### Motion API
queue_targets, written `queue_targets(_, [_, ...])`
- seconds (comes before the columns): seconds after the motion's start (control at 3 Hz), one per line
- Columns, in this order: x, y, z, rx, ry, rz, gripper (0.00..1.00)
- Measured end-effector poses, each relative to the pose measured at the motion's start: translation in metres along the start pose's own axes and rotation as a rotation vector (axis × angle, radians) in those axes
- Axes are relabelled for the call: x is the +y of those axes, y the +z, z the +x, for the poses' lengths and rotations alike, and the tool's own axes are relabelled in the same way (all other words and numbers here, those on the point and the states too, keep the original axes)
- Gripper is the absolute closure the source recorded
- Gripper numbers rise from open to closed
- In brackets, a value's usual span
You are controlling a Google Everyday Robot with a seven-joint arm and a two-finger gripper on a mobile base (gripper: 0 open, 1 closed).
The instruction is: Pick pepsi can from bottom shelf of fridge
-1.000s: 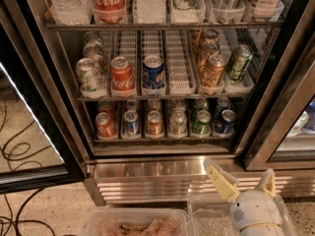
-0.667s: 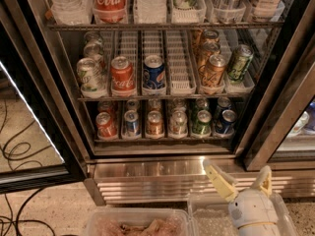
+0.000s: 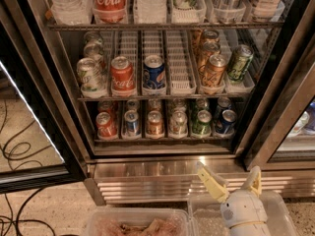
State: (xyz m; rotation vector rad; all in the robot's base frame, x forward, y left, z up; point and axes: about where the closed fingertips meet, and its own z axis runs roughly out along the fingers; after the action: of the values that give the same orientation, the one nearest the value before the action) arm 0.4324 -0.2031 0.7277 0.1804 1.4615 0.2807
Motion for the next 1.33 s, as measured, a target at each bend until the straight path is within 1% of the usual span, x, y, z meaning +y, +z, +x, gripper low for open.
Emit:
queue_targets(0.33, [0.002,0.000,-0.001,-0.020,-0.040,0.013,0.00])
queue_targets(0.67, [0.029,-0.003,0.026,-0.030,-0.118,-0.008,0.00])
queue_targets(1.0, [0.047,-0.003,0.055,-0.076,-0.214,0.013,0.00])
queue_targets(1.33, [0.039,0.005,0.070,-0.124,-0.242,0.117,0.00])
